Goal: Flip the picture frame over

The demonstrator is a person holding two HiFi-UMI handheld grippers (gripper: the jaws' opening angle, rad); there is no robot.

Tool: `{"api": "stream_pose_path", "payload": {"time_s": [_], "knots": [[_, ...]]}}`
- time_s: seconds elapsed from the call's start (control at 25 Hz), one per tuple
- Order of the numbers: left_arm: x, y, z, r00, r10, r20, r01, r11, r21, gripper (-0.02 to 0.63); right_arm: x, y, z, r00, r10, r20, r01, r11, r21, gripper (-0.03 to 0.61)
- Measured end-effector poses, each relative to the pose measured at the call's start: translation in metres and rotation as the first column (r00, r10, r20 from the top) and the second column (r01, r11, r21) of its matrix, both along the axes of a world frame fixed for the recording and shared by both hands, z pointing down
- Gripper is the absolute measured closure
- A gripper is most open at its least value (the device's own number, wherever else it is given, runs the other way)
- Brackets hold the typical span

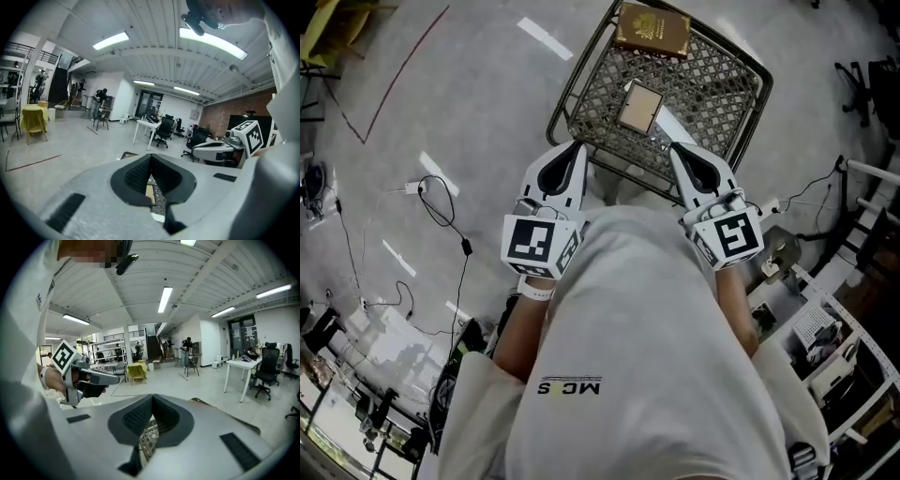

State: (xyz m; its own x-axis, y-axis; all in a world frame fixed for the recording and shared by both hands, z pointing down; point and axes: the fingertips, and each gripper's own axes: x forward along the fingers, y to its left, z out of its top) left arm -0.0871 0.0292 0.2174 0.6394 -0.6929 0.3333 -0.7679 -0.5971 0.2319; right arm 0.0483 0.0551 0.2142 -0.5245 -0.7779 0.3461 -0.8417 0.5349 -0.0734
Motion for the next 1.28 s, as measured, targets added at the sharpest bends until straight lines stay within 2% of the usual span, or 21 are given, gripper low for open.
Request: {"api": "stream_pose_path", "payload": {"time_s": [0.32,0.56,0.84,1.12,1.28], "knots": [[0.022,-0.003,-0.002,0.999,-0.018,0.029,0.018,1.0,-0.016,0.589,0.015,-0.014,0.01,0.996,-0.076,-0.038,0.076,0.997,0.013,0.563],[0.033,0.0,0.014,0.998,0.013,0.063,-0.01,0.999,-0.042,0.589,0.015,-0.026,0.03,0.994,-0.108,-0.029,0.108,0.994,0.002,0.547],[0.037,-0.003,0.07,0.995,0.001,0.103,0.01,0.994,-0.109,0.589,0.018,-0.047,0.081,0.992,-0.124,-0.031,0.122,0.991,-0.053,0.528],[0.041,0.0,0.105,0.994,-0.035,0.102,0.049,0.989,-0.141,0.589,0.014,-0.056,0.123,0.981,-0.183,-0.059,0.176,0.979,-0.102,0.52],[0.056,0.004,0.122,0.993,-0.045,0.105,0.061,0.986,-0.156,0.589,0.017,-0.055,0.14,0.97,-0.236,-0.054,0.229,0.967,-0.109,0.517]]}}
